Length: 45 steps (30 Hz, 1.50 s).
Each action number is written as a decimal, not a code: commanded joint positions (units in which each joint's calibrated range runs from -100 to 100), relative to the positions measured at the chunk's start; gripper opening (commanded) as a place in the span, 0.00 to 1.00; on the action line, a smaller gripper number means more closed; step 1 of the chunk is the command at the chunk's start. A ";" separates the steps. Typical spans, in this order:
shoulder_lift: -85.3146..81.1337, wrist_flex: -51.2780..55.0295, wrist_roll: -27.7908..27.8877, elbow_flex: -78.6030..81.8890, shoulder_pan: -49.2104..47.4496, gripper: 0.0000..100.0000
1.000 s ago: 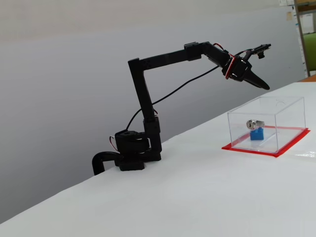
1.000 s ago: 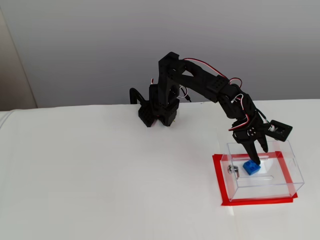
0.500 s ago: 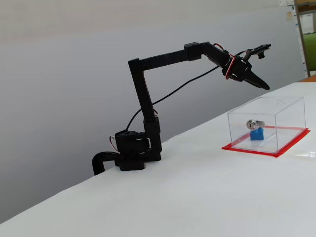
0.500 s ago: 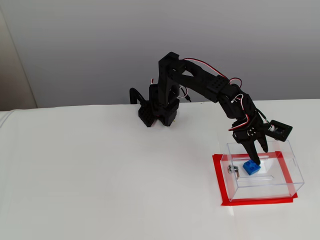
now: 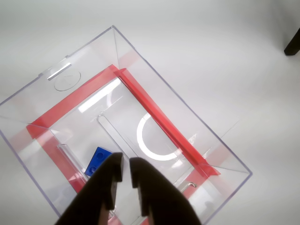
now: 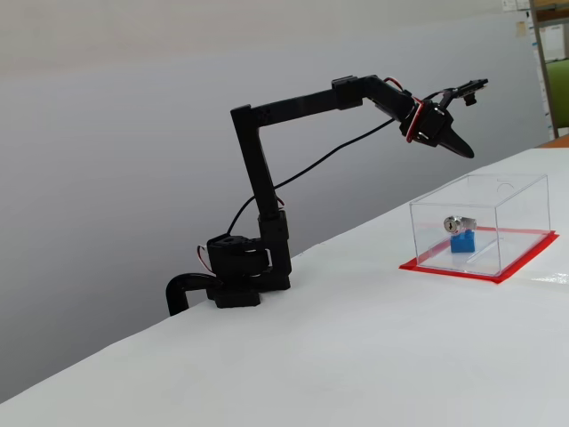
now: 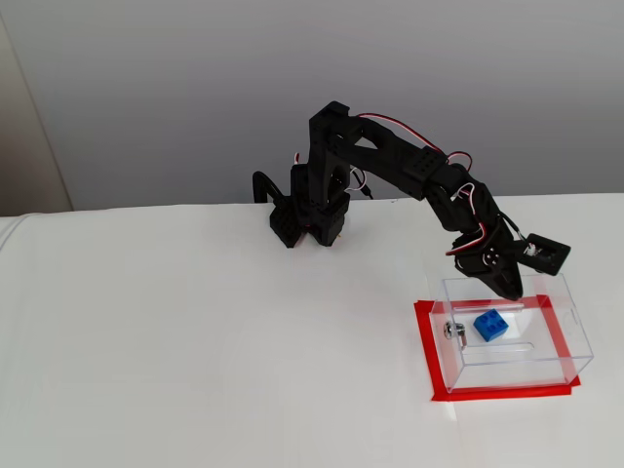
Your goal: Pick the blue lego brick and place it into the transparent box
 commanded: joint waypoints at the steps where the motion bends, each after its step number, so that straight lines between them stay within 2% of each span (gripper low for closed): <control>1: -2.31 -1.13 0.05 -4.24 1.99 0.01; 11: -17.08 -1.13 0.05 3.90 15.08 0.01; 20: -35.91 -1.13 -0.52 20.71 32.68 0.02; 27: -49.23 -0.34 -0.47 33.46 42.36 0.02; 36: -64.59 -0.61 -0.52 48.38 52.57 0.02; 45: -75.28 -0.43 -0.52 61.13 57.37 0.02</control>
